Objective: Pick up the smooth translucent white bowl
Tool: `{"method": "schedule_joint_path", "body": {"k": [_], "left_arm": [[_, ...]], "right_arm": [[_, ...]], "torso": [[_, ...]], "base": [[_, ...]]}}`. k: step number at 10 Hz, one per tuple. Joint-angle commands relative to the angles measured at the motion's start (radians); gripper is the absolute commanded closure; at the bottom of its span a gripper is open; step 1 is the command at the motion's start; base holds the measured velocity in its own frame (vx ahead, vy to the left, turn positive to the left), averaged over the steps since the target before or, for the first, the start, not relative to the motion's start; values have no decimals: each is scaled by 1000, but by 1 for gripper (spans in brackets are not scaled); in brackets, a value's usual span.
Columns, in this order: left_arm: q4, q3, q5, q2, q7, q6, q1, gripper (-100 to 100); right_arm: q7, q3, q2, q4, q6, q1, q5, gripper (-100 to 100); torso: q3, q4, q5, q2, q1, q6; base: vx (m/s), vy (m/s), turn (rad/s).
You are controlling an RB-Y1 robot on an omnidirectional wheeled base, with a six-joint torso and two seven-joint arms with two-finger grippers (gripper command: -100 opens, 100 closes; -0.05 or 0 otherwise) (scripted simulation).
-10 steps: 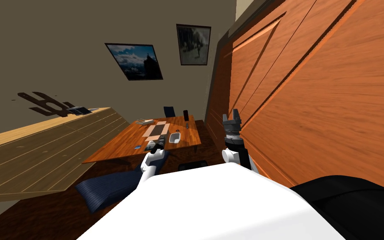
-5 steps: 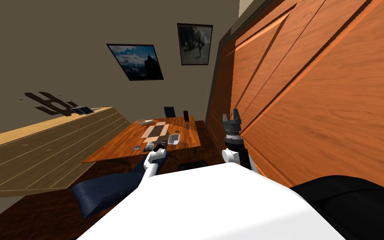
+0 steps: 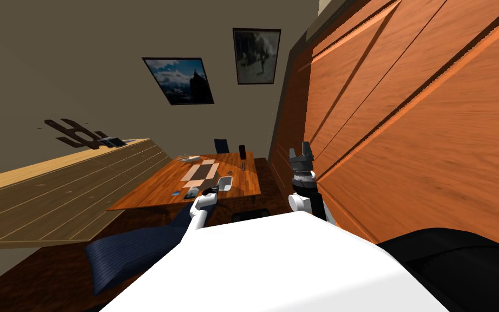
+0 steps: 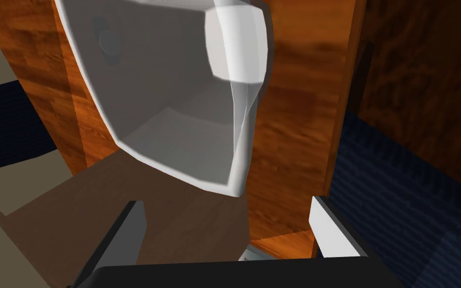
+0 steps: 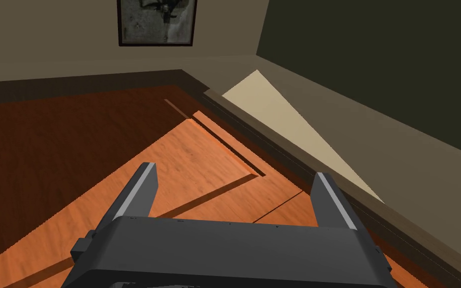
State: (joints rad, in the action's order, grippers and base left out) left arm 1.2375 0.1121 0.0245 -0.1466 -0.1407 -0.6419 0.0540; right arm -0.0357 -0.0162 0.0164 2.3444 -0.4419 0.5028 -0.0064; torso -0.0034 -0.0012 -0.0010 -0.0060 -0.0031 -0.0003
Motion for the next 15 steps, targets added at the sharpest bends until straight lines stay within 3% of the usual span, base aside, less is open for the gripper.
{"method": "schedule_joint_path", "body": {"k": [1, 5, 6, 7, 8, 11, 12, 13, 15], "left_arm": [[-33, -1, -3, 4, 0, -40, 18, -100], [-86, -5, -3, 10, -2, -102, 43, -100], [-77, -4, -4, 10, -2, -88, 38, -100], [-79, -4, -4, 10, -2, -92, 39, 0], [-106, -6, -7, 11, 2, -65, 40, -100], [-161, -10, -12, 13, 10, -11, 43, -100], [-146, -9, -9, 11, 7, -26, 41, -100], [-149, -9, -9, 11, 7, -22, 41, 100], [-150, -11, -11, 11, 4, -24, 40, 100]], "right_arm": [[0, 0, 0, 0, 0, 0, 0, 0], [0, 0, 0, 0, 0, 0, 0, 0], [0, 0, 0, 0, 0, 0, 0, 0], [0, 0, 0, 0, 0, 0, 0, 0], [0, 0, 0, 0, 0, 0, 0, 0], [0, 0, 0, 0, 0, 0, 0, 0], [0, 0, 0, 0, 0, 0, 0, 0], [0, 0, 0, 0, 0, 0, 0, 0], [0, 0, 0, 0, 0, 0, 0, 0]], "torso": [[0, 0, 0, 0, 0, 0], [0, 0, 0, 1, 1, 0], [1, 0, 0, 1, 1, 0], [2, 1, 0, 3, 3, 0], [3, 1, 1, 5, 4, 0], [2, 1, 1, 3, 5, 0], [1, 1, 1, 2, 5, 0], [2, 1, 1, 4, 5, 0], [4, 2, 1, 5, 4, -1]], "base": [[88, -45, 59], [75, -46, 49], [30, -18, 14], [6, -4, -2], [25, 5, -3], [47, 13, -5], [24, 5, -1], [0, 0, 0], [-1, 0, -16]]}}
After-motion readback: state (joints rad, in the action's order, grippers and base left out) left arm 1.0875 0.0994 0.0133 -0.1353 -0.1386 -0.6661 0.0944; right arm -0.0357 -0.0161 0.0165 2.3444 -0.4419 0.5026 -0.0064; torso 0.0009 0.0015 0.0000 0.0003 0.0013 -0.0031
